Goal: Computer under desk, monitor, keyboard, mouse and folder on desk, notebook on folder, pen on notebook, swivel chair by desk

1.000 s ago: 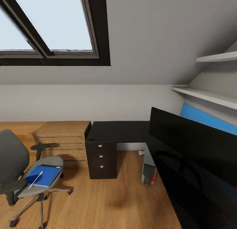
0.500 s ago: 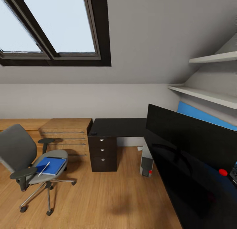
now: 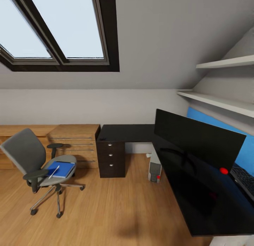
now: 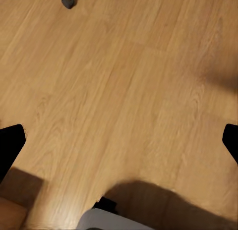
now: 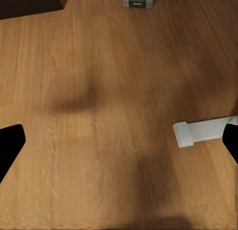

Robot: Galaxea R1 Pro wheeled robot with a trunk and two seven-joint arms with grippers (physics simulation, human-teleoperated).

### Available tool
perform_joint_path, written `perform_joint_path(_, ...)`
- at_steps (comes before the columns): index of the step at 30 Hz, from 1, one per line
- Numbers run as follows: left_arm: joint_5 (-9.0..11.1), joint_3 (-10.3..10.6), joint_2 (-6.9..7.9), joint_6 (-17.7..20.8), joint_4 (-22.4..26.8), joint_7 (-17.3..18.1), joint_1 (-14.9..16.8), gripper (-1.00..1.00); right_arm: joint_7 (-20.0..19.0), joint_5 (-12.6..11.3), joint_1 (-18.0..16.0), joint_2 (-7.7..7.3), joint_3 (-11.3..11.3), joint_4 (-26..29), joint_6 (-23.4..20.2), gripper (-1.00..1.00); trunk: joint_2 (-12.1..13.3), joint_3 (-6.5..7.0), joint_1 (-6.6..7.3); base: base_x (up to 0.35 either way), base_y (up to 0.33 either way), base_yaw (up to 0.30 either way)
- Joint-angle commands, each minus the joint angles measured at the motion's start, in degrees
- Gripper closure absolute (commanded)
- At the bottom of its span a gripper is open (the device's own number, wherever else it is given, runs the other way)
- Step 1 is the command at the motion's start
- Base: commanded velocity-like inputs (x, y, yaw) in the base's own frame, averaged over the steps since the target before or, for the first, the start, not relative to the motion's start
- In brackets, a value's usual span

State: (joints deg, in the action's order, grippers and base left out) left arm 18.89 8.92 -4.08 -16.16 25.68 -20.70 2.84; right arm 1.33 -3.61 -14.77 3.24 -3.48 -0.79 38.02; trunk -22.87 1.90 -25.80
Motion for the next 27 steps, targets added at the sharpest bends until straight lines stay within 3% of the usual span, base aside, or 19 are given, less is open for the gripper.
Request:
perform_joint_path(1,0.53,0.48,0.05,-0.27,-0.04,-0.39,0.02,-1.0,-0.1,-0.08,-0.04,0.02,-0.3,-0.09,0.21,-1.0,-0.05,-0.03,0.01,-0.321,-0.092,0.0)
perform_joint_path(27,0.58,0.4,0.22,-0.1,-0.11,-0.33,0.04,-1.0,-0.1,-0.1,-0.01,0.02,-0.3,-0.09,0.21,-1.0,-0.05,-0.03,0.01,-0.244,-0.244,0.0)
